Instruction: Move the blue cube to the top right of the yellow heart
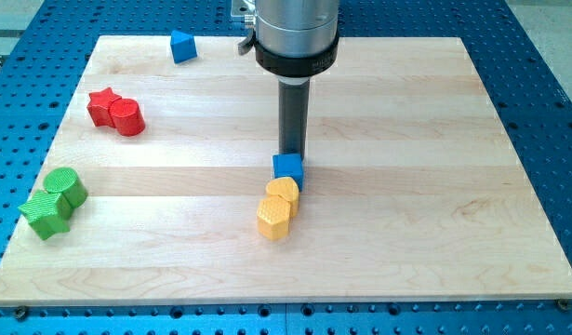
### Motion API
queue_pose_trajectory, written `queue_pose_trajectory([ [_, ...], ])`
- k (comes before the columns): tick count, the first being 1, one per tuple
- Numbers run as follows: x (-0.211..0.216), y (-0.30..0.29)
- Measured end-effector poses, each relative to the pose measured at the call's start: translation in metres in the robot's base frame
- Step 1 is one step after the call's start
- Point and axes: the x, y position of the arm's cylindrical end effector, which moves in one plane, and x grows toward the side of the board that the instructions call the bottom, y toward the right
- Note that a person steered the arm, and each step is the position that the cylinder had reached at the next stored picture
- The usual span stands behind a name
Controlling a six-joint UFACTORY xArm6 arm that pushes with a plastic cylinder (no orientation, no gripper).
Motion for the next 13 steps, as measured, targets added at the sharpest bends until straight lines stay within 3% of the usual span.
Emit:
queue_pose_trajectory([
  [1, 0.042, 0.063],
  [2, 0.072, 0.060],
  [7, 0.036, 0.019],
  [8, 0.055, 0.058],
  [9, 0.076, 0.046],
  [13, 0.074, 0.016],
])
